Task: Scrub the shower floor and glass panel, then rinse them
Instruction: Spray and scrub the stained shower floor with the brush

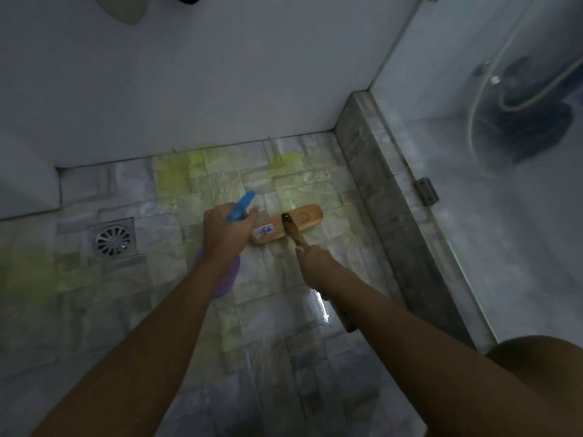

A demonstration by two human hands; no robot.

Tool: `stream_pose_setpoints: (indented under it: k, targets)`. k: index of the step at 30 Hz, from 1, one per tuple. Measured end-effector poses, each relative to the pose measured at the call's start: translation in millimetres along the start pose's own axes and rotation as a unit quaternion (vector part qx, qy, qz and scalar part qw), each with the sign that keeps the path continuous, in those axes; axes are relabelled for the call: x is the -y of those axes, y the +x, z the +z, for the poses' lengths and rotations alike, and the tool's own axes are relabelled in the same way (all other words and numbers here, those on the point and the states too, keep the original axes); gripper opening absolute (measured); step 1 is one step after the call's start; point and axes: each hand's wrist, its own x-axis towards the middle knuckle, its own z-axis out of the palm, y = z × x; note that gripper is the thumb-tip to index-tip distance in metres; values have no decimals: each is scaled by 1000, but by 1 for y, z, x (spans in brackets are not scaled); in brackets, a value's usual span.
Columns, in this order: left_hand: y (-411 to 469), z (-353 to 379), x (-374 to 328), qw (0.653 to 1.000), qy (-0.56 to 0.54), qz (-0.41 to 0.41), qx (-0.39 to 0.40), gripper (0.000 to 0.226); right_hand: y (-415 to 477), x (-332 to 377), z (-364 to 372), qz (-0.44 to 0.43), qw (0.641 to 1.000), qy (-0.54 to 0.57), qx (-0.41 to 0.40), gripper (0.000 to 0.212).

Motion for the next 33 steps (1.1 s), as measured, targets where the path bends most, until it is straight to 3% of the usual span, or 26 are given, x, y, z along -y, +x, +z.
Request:
stream_pose_setpoints:
  k: [3,7,10,12,18,20,22,25,27,31,33]
  targets:
    - [12,-6,2,999,42,-14,-13,42,1,7,-12,37,998,57,-17,42]
    - [26,-22,11,999,46,7,-26,38,-1,4,-7,41,998,53,-10,50]
    - [33,-38,18,997,19,9,-78,42,-13,-12,-8,55,997,43,19,49]
    - [36,-48,26,994,4,31,-109,41,0,-9,-18,53,998,43,-8,47]
    - [47,-57,41,985,23,93,-141,46,112,65,-77,35,992,107,-51,32]
    - [46,-52,40,985,31,98,-139,46,124,98,-75,25,990,127,-55,25]
    - [46,-49,40,985,42,98,-135,43,109,120,-59,-24,995,96,-31,31]
    - [48,-49,42,986,48,94,-127,44,45,95,-43,-55,998,12,11,43]
    - [49,-48,40,986,56,92,-129,44,26,61,-48,-21,1000,3,8,40]
    - [52,-51,39,986,40,97,-131,43,118,33,-87,44,998,9,-36,40]
    - [57,-50,41,987,42,85,-132,42,163,43,-92,65,995,57,-43,29]
